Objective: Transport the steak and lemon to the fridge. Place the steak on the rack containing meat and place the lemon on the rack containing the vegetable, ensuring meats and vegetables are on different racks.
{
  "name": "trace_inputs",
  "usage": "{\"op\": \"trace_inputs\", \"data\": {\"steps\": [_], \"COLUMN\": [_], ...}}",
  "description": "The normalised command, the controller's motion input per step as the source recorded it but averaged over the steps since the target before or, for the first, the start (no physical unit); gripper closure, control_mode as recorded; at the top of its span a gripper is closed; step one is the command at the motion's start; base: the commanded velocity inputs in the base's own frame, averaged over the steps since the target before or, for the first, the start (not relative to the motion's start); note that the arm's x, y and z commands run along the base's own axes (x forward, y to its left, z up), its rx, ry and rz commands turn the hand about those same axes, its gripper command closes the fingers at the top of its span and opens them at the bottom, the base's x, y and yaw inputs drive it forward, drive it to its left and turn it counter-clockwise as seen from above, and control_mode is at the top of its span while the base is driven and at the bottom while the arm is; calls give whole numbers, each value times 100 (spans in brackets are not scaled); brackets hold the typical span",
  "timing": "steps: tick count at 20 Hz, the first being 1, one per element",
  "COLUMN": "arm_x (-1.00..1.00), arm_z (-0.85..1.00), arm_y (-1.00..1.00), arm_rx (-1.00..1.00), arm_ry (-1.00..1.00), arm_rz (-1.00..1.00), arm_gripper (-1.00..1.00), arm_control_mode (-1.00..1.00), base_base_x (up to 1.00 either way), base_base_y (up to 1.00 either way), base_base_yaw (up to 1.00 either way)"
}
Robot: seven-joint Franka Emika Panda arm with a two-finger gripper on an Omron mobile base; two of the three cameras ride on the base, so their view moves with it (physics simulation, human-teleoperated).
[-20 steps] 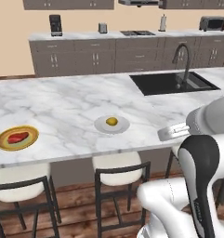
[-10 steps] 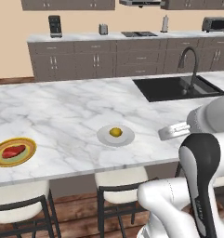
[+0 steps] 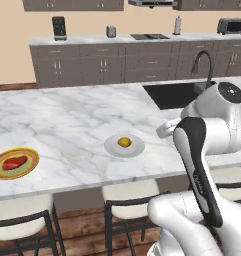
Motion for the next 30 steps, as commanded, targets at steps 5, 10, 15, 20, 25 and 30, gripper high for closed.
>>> {"op": "trace_inputs", "data": {"steps": [5, 10, 15, 20, 25, 30], "arm_x": [67, 67, 59, 53, 54, 54], "arm_z": [-27, -41, -49, -47, -55, -44], "arm_y": [15, 21, 12, 5, 13, 26], "arm_rx": [-9, -13, -11, -4, -3, -4], "arm_ry": [12, 25, 12, 0, 0, 0], "arm_rz": [18, 21, 14, 5, 0, 0], "arm_gripper": [-100, -100, -100, -100, -100, -100], "arm_control_mode": [-100, -100, -100, -100, -100, -100], "base_base_x": [0, 0, 0, 0, 0, 0], "base_base_y": [0, 0, 0, 0, 0, 0], "base_base_yaw": [0, 0, 0, 0, 0, 0]}}
